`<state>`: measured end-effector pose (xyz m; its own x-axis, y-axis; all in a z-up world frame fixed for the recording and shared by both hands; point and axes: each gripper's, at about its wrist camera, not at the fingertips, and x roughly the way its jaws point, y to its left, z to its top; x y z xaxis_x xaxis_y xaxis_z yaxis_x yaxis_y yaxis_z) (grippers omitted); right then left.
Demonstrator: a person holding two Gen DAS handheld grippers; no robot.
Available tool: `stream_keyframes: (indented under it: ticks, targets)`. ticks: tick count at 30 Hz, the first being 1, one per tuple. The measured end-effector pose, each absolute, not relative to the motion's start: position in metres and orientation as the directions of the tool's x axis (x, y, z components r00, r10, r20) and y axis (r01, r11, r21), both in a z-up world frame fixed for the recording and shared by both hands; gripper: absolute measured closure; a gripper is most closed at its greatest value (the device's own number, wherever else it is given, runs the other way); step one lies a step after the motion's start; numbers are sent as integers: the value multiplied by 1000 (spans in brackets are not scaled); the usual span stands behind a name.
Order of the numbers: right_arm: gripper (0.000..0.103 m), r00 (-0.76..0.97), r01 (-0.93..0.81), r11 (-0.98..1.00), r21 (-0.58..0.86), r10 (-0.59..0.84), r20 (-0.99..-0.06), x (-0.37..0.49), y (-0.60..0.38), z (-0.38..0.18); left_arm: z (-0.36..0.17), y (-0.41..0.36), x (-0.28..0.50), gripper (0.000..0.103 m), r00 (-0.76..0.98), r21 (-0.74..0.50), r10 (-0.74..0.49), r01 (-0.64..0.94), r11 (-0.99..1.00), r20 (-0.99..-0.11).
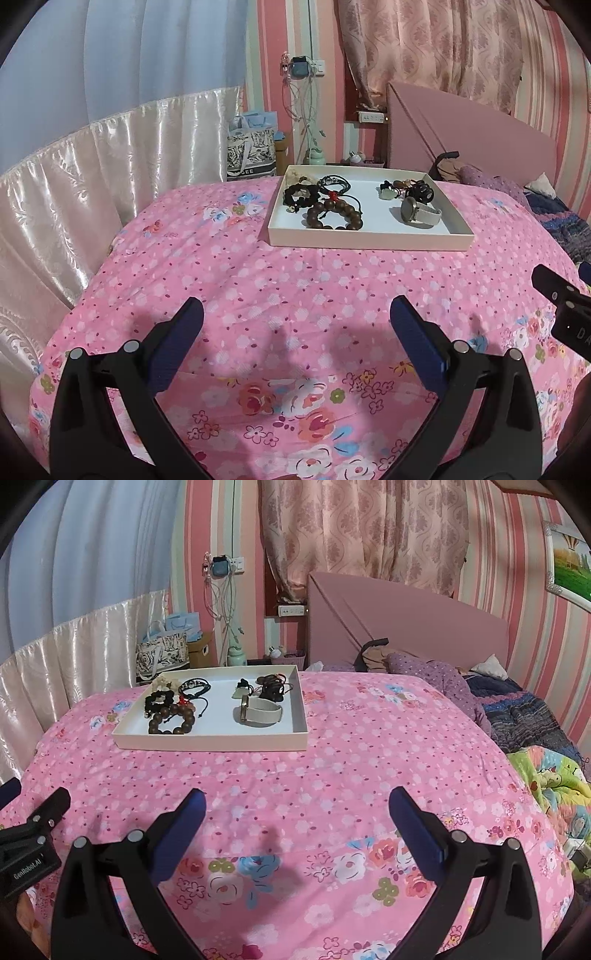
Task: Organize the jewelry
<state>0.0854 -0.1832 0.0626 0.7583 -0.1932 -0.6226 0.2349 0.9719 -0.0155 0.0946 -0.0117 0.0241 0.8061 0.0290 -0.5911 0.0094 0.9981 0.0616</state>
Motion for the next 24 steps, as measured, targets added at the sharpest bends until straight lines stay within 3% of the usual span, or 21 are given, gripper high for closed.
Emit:
stream_keyframes:
  ticks: [24]
  targets:
    - [4, 744, 247, 969, -31, -210, -634, 90, -179, 56, 27, -6, 90, 3, 815, 33, 14, 6, 999, -580]
